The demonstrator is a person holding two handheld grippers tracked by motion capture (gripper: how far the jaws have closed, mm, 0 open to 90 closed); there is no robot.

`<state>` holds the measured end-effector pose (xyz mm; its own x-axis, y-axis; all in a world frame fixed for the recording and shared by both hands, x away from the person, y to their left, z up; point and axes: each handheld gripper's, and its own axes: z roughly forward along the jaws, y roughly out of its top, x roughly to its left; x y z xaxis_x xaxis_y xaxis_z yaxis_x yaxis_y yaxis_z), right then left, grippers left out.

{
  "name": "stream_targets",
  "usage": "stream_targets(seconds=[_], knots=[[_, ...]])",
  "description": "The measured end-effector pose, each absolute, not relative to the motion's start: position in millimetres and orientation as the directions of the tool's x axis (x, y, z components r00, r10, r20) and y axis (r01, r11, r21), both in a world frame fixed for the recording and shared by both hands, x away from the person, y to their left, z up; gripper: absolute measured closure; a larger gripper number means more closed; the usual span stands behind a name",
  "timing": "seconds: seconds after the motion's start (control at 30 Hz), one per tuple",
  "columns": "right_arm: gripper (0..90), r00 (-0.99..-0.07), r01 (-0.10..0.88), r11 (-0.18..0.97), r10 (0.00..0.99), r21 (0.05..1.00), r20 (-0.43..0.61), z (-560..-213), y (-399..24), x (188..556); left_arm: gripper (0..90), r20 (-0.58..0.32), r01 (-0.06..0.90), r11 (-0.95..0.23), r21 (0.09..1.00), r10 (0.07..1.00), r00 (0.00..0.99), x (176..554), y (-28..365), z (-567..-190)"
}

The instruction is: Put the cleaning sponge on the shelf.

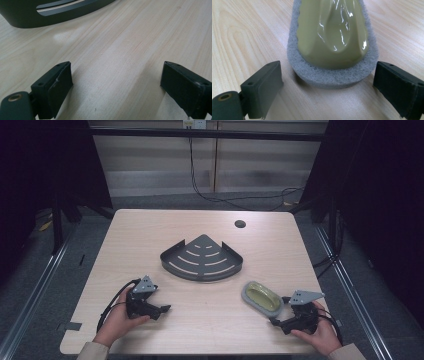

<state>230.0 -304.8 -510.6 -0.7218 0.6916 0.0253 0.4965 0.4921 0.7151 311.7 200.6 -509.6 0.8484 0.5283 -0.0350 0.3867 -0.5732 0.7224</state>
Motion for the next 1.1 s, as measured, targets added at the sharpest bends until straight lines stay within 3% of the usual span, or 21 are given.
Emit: stream_targets(seconds=[0.23,0.47,0.77,1.1], knots=[[8.6,-0.708,0.515,0.49,0.706,0.703,0.027,-509.1,-302.7,229.9,9.9,-0.035,0.387,-0.573,0.722,0.528,0.848,311.7,200.6,-509.6],[21.1,-0.686,0.635,0.531,0.721,0.561,0.094,-489.8,-298.7,240.0,9.9,-0.029,0.38,-0.582,0.719,0.522,0.853,312.3,201.1,-509.3],[26.0,-0.658,0.715,0.557,0.741,0.421,0.136,-458.4,-290.4,258.8,9.9,-0.029,0.38,-0.581,0.72,0.522,0.853,312.3,201.1,-509.4],[30.2,-0.681,0.706,0.611,0.724,0.356,0.109,-430.0,-275.1,276.7,9.9,-0.032,0.383,-0.578,0.72,0.524,0.851,312.1,201.0,-509.5]])
